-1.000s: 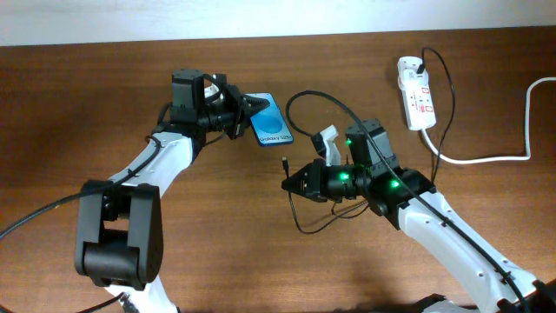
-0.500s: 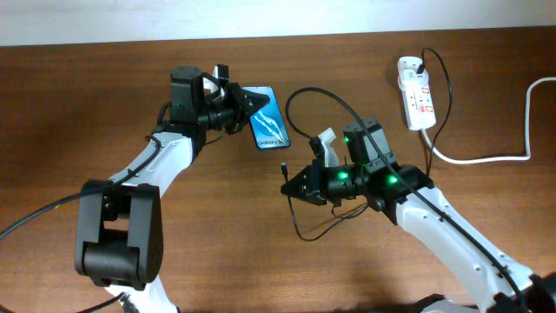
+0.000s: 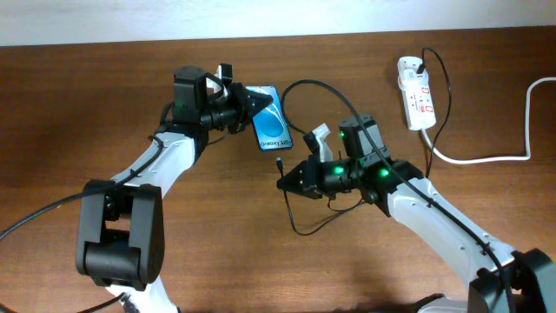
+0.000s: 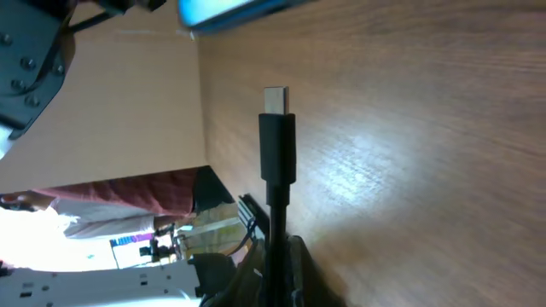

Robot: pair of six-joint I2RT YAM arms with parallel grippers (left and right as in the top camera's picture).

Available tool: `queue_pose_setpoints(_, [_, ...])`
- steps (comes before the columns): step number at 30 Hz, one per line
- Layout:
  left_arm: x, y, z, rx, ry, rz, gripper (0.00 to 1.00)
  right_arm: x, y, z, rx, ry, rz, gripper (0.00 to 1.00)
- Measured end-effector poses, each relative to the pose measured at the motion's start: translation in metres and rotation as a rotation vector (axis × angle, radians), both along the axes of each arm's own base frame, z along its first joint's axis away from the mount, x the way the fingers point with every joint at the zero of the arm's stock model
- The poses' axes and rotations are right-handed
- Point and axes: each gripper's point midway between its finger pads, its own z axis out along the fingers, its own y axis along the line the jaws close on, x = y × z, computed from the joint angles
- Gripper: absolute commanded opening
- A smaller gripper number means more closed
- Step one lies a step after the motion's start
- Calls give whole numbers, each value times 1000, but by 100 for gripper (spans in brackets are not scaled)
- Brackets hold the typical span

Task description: Plug charger to phone and switch on socket

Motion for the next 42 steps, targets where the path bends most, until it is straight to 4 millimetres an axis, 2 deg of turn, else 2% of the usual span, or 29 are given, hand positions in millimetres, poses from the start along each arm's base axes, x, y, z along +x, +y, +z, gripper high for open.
queue_pose_setpoints(5, [0,0,1,-2,-2,-2,0,8,0,3,15,-45,-1,4])
queue_pose_setpoints(15, [0,0,1,-2,-2,-3,0,9,0,3,18,-69,10,4])
queue_pose_setpoints(20, [0,0,1,-2,-2,-3,0,12,1,-6,11,-52,10,4])
queue_pose_setpoints(42, [-1,-1,1,-4,-1,-5,0,16,3,-2,26,-84,12,4])
